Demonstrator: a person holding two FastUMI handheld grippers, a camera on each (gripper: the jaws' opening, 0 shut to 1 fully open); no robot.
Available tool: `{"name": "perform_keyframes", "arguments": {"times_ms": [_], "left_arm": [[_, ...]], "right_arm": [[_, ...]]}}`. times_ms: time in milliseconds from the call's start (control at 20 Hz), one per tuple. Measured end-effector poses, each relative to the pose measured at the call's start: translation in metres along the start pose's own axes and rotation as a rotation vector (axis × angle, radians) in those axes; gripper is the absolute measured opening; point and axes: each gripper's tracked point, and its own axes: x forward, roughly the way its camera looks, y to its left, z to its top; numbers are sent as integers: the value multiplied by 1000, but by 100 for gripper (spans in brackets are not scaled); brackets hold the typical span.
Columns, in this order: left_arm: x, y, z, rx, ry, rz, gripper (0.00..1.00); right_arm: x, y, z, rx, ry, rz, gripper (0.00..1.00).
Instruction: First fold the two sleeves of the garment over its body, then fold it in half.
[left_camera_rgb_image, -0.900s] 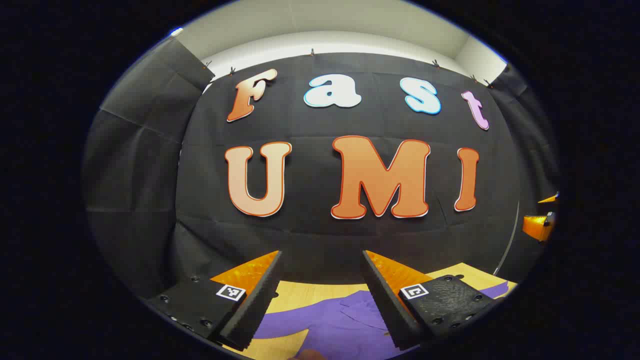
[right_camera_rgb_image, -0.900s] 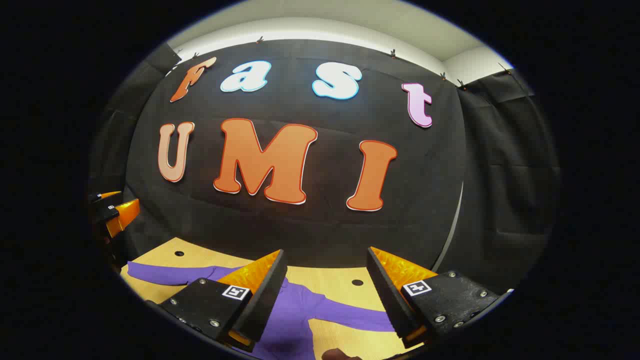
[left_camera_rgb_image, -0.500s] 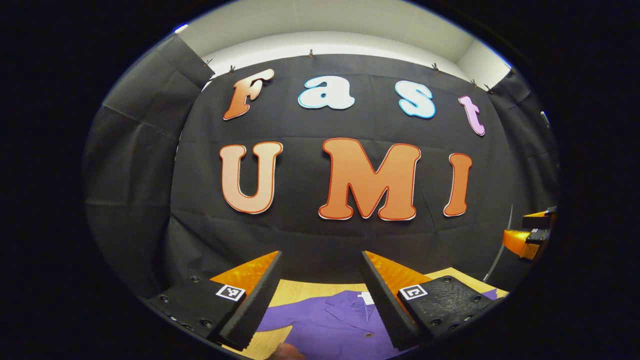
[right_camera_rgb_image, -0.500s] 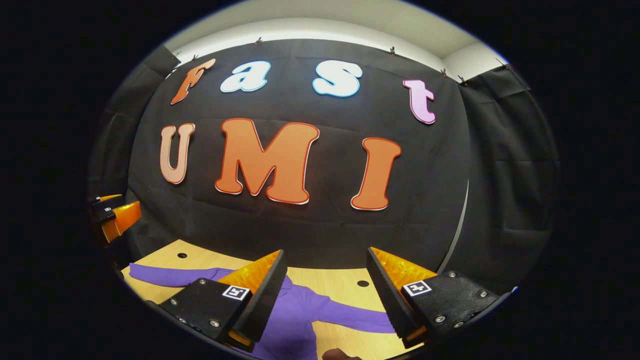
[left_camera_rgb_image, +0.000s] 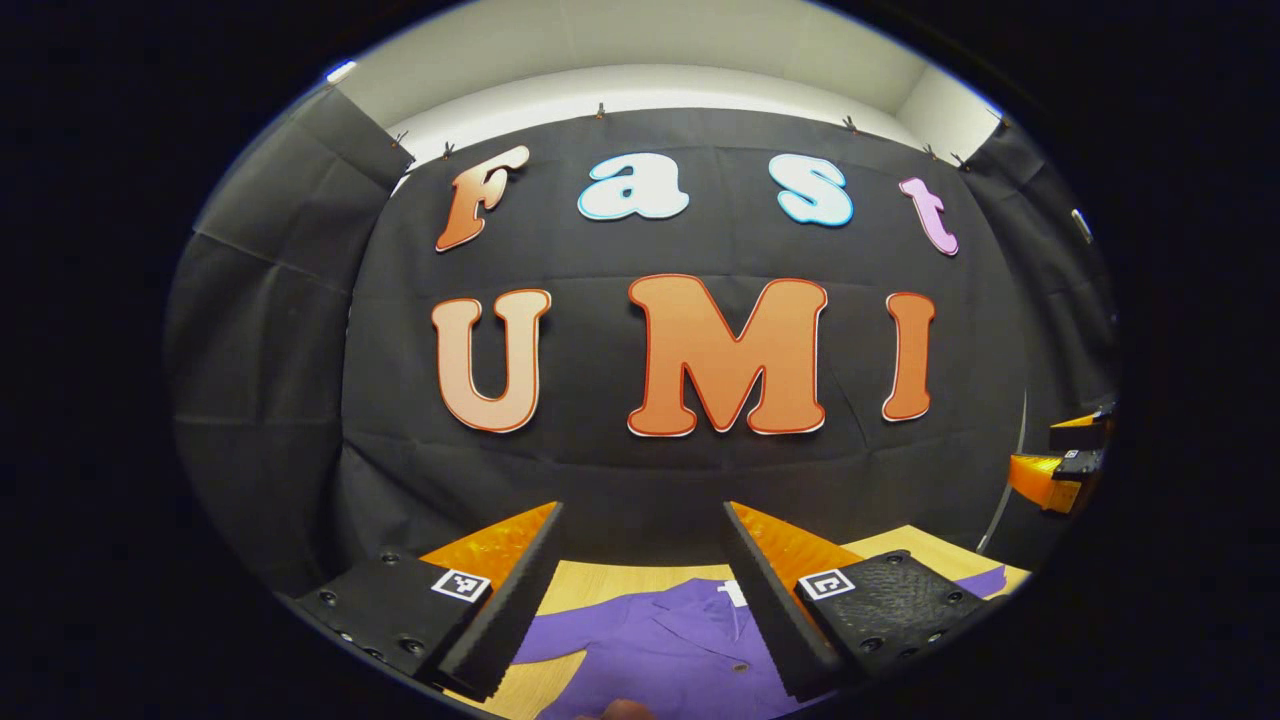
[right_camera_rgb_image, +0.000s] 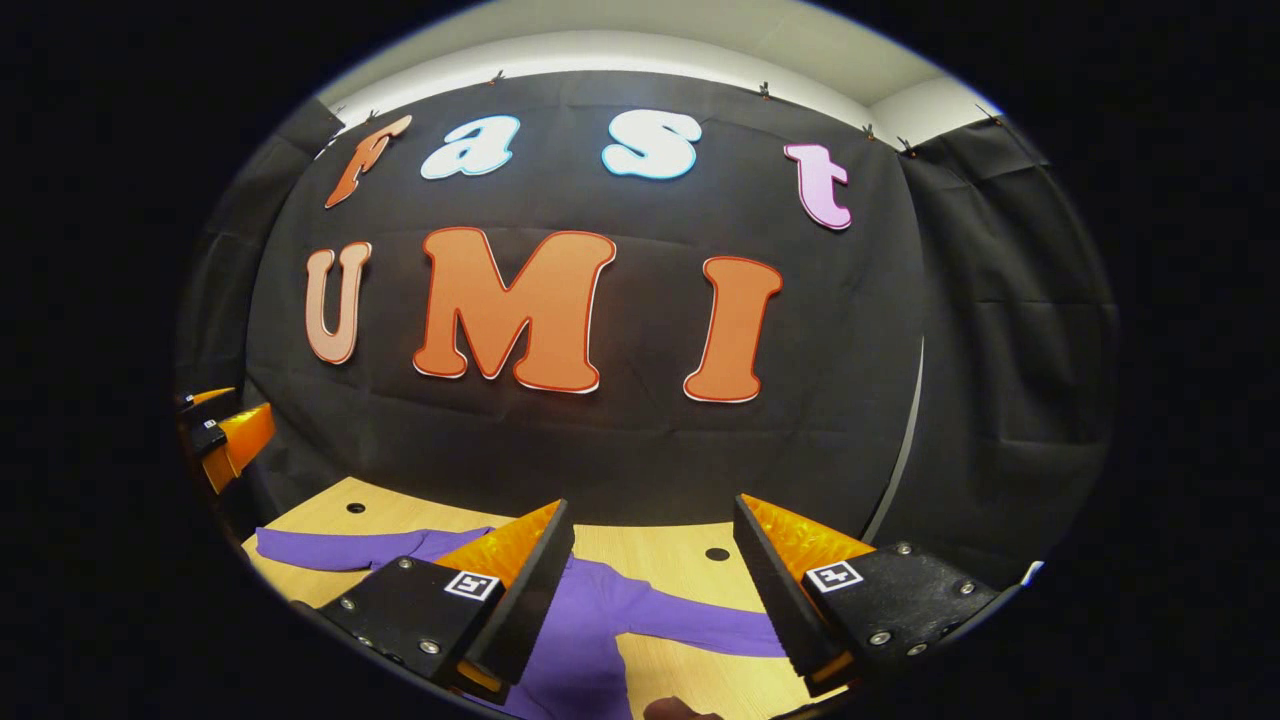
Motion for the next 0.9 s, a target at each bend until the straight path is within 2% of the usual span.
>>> {"name": "perform_keyframes", "arguments": {"times_ms": [50,300,450,500,800,850,900], "left_arm": [[-1,-4,1,5,-2,-5,96],[-4,-14,2,15,-14,-19,99],[-6,-18,4,32,-12,-20,96],[-8,-19,2,43,-9,-18,99],[-9,-24,0,71,2,-15,96],[-9,-23,-3,79,9,-12,99],[-8,-25,-6,82,20,-13,96]], "right_arm": [[0,-3,-2,1,4,-3,95],[5,-21,-10,0,11,-34,95],[10,-46,-22,-34,2,-93,95],[12,-55,-29,-49,13,-112,95],[22,-117,-84,-91,116,-229,95],[23,-128,-95,-99,135,-244,95],[25,-137,-104,-102,151,-261,95]]}}
